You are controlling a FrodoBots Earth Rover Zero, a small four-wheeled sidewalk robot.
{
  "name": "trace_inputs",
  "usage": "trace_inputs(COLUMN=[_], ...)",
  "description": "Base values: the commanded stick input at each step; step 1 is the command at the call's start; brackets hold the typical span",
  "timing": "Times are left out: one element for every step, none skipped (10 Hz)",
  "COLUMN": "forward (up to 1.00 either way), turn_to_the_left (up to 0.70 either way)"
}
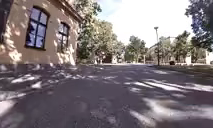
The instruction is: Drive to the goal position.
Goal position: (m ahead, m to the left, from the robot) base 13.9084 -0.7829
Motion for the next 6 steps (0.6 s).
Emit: trace_inputs(forward=[0.7,0.7,0.7,0.7,0.7,0.7], turn_to_the_left=[0.0,0.0,0.0,0.0,0.0,0.0])
